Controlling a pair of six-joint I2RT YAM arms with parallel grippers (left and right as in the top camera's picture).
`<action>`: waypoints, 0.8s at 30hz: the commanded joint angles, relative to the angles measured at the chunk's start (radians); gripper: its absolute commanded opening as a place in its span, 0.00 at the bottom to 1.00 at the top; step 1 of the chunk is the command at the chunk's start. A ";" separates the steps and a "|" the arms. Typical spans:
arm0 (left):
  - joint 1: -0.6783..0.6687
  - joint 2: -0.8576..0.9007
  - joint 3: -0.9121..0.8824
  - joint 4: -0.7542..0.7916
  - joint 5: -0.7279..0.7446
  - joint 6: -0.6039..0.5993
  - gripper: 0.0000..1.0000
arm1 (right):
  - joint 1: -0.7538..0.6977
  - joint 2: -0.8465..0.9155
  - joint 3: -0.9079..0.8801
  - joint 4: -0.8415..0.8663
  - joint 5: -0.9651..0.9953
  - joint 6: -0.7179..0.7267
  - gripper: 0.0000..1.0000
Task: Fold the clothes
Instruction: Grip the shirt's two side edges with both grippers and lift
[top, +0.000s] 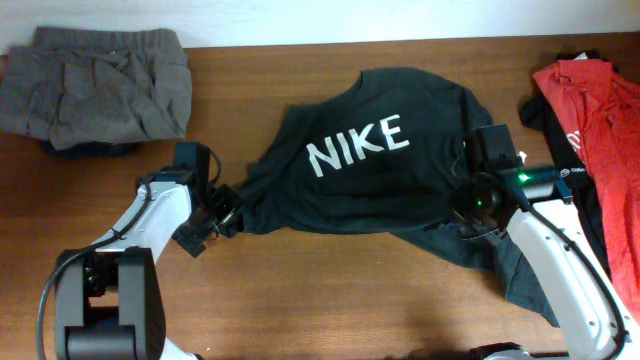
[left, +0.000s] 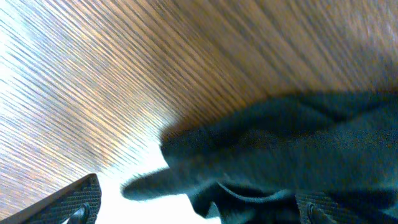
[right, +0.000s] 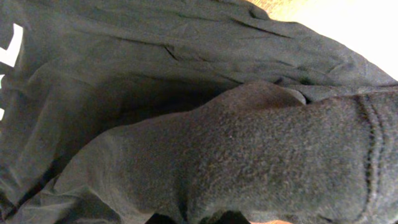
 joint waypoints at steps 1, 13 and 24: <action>0.016 0.014 -0.008 0.023 -0.032 0.019 0.99 | -0.006 -0.010 0.018 0.000 0.012 0.000 0.11; 0.016 0.123 -0.008 0.108 0.054 0.106 0.93 | -0.006 -0.010 0.018 0.000 0.013 0.000 0.12; 0.024 0.123 0.006 0.150 0.019 0.188 0.66 | -0.006 -0.010 0.018 0.000 0.012 -0.001 0.13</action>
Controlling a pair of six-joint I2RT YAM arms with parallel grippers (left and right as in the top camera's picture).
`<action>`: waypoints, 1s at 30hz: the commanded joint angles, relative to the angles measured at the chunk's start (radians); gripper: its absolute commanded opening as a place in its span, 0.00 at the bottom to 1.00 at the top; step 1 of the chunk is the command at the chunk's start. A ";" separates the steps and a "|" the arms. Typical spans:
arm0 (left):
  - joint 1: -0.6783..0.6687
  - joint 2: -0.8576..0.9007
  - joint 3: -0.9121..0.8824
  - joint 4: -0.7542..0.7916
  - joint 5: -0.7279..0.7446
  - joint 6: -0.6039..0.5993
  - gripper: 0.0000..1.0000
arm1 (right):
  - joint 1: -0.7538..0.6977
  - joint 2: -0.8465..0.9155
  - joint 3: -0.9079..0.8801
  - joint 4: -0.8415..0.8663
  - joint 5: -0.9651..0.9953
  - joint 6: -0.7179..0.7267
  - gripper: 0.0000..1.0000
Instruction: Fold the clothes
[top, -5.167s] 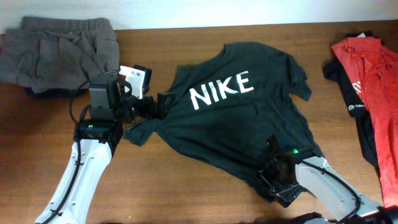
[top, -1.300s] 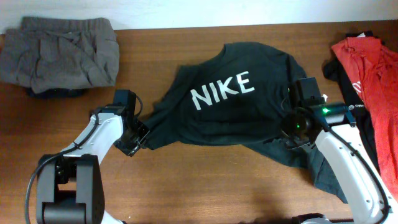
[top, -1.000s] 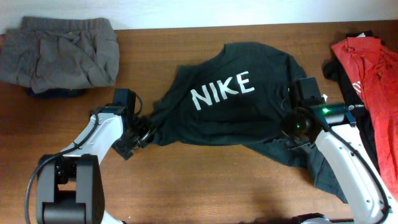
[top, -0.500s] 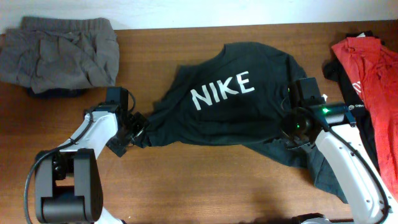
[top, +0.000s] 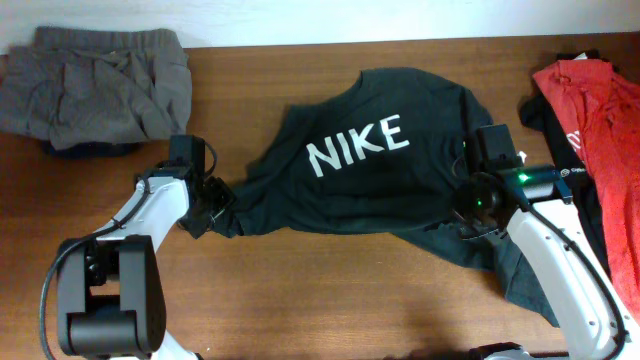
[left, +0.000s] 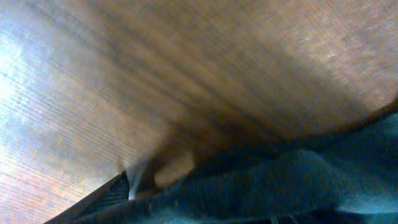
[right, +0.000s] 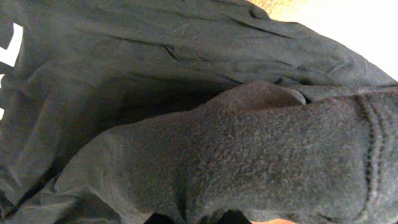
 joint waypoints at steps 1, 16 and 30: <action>0.006 0.068 -0.018 0.046 0.012 0.083 0.65 | -0.006 -0.010 0.018 0.000 0.012 0.000 0.12; 0.007 0.045 0.033 -0.001 -0.044 0.151 0.01 | -0.006 -0.012 0.018 -0.007 0.013 -0.006 0.04; 0.004 -0.615 0.174 -0.121 -0.193 0.150 0.01 | 0.005 -0.156 0.246 -0.042 0.038 -0.095 0.04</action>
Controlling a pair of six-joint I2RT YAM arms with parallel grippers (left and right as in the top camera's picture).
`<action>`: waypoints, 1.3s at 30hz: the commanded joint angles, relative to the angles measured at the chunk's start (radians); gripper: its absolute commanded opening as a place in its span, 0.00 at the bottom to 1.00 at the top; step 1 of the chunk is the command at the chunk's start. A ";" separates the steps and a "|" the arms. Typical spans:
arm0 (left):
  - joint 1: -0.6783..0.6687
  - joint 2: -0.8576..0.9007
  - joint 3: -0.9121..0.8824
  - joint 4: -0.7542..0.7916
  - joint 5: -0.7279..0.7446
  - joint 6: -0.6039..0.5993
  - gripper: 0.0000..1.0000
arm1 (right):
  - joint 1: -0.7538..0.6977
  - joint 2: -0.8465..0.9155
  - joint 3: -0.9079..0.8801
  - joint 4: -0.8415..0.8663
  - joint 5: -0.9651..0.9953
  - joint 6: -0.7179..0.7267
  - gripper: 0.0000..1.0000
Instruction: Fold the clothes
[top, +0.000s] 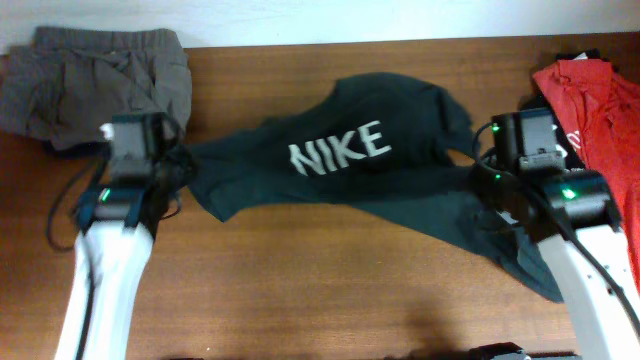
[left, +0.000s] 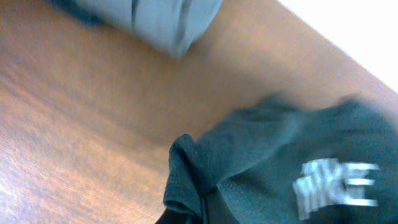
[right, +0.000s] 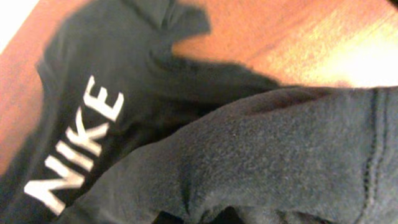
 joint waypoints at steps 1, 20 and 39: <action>0.001 -0.158 0.014 -0.001 -0.042 0.012 0.01 | 0.017 -0.050 0.047 -0.010 0.027 -0.035 0.04; 0.001 -0.554 0.086 0.064 -0.121 -0.010 0.01 | 0.398 -0.213 0.265 0.055 0.337 -0.066 0.06; 0.001 0.449 0.105 0.973 -0.161 0.177 0.01 | -0.001 0.393 0.265 0.521 0.186 -0.134 0.12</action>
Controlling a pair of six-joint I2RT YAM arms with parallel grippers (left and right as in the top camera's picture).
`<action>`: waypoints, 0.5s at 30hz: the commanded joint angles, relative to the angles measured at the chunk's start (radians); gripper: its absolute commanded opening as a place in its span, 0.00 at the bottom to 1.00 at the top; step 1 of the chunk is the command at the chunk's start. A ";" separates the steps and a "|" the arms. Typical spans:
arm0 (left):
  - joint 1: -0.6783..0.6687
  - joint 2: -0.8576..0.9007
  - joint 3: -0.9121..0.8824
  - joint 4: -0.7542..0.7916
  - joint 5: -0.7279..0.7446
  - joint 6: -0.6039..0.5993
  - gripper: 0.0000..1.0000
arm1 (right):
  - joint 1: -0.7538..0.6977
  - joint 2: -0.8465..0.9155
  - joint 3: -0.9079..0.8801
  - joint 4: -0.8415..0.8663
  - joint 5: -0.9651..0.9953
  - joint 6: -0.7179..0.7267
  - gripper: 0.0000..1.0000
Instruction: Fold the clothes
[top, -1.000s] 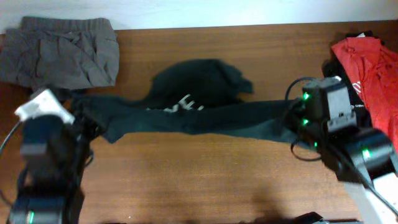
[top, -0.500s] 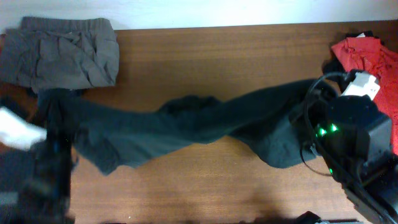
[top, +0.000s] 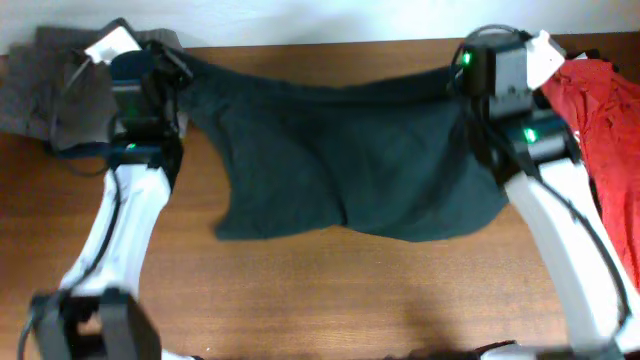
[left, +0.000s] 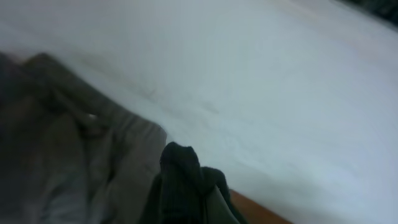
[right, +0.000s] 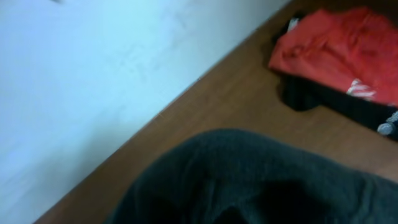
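Observation:
A dark green T-shirt (top: 340, 160) hangs stretched between my two grippers, its top edge held high near the table's far edge and its lower part draping toward the table; the white lettering is not showing. My left gripper (top: 170, 62) is shut on the shirt's left corner (left: 183, 180). My right gripper (top: 462, 82) is shut on the right corner, and dark cloth (right: 249, 180) fills the lower part of the right wrist view, hiding the fingers.
A grey-brown garment pile (top: 55, 75) lies at the far left, behind my left arm, also seen as grey cloth (left: 74, 162). A red garment (top: 605, 130) over a black one lies at the right edge, the red cloth (right: 339, 53) visible too. Brown wooden table (top: 330, 290).
Both grippers have gone up and toward the far edge with the shirt. The shirt was lying on the table with NIKE showing; now it hangs spread between them, the plain side showing.
First the left gripper stood open at the shirt's left edge while the right held the right side. Then the left was down on that edge. Later both held the shirt pulled leftward on the table. Now it hangs lifted between them.

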 joint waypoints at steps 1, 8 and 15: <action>0.000 0.134 0.018 0.106 -0.015 0.061 0.08 | -0.098 0.141 0.014 0.102 -0.178 -0.082 0.20; -0.043 0.239 0.018 0.069 -0.014 0.207 0.99 | -0.134 0.282 0.015 0.084 -0.241 -0.263 0.99; -0.138 -0.008 0.018 -0.381 0.050 0.190 0.99 | -0.134 0.107 0.024 -0.169 -0.241 -0.272 0.99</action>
